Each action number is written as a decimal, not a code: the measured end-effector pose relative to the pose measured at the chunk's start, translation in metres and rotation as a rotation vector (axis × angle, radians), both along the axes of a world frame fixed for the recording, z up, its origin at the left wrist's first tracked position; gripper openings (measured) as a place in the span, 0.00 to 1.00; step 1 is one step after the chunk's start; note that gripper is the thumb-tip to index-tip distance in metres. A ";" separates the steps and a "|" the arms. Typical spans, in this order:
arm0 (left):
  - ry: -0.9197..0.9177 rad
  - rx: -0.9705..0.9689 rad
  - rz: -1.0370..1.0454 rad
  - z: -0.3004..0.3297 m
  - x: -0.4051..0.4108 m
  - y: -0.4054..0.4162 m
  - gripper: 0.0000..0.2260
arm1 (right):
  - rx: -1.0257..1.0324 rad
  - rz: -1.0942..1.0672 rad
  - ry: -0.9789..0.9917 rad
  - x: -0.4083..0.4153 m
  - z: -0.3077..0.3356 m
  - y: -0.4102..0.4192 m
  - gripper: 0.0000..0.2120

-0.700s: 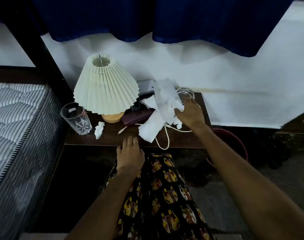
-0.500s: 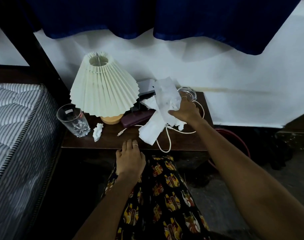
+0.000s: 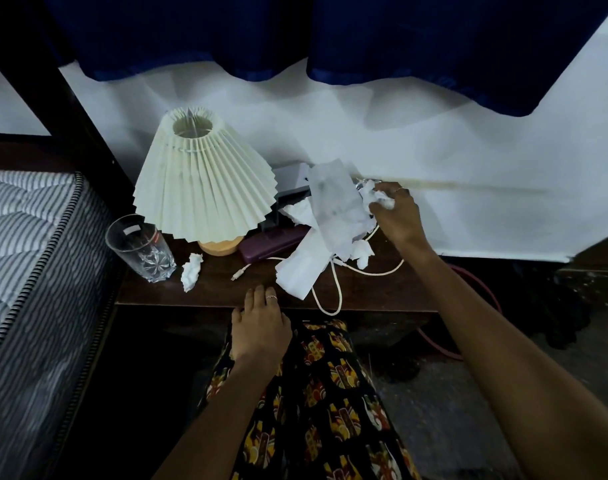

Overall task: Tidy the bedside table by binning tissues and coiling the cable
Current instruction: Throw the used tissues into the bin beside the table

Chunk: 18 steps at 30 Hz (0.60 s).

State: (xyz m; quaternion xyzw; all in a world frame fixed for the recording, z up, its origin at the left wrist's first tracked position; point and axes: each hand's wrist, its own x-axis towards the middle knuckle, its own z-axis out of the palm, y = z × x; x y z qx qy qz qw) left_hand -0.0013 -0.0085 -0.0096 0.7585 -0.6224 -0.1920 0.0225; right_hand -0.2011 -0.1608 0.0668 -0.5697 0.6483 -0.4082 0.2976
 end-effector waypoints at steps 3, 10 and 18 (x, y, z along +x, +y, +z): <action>-0.006 -0.003 -0.006 0.000 -0.001 0.001 0.25 | 0.048 0.067 -0.141 -0.014 0.003 0.002 0.07; -0.027 -0.014 -0.009 0.000 -0.001 0.005 0.25 | 0.159 0.045 -0.614 -0.040 0.008 0.020 0.08; -0.040 -0.035 0.011 -0.001 0.003 0.006 0.25 | 0.098 -0.259 -1.064 -0.136 -0.024 0.050 0.04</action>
